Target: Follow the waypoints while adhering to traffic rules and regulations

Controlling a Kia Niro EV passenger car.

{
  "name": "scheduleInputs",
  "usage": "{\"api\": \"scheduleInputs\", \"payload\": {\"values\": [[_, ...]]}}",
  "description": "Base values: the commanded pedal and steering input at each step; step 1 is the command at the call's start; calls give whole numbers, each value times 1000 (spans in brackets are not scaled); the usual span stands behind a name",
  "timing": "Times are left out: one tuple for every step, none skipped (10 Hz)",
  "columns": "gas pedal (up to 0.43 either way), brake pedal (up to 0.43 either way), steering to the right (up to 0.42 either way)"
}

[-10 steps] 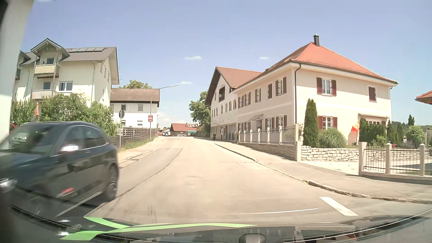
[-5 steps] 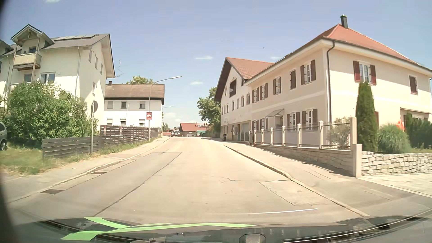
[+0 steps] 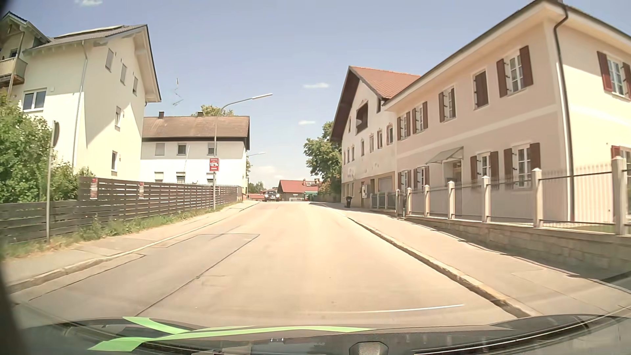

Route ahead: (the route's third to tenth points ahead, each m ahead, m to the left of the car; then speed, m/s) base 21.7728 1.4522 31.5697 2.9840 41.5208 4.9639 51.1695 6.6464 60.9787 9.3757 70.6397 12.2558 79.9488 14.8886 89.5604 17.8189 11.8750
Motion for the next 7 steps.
{"api": "scheduleInputs", "payload": {"values": [[197,0,-36],[197,0,-33],[197,0,-30],[197,0,-28],[197,0,-27],[189,0,-27],[189,0,-28]]}}
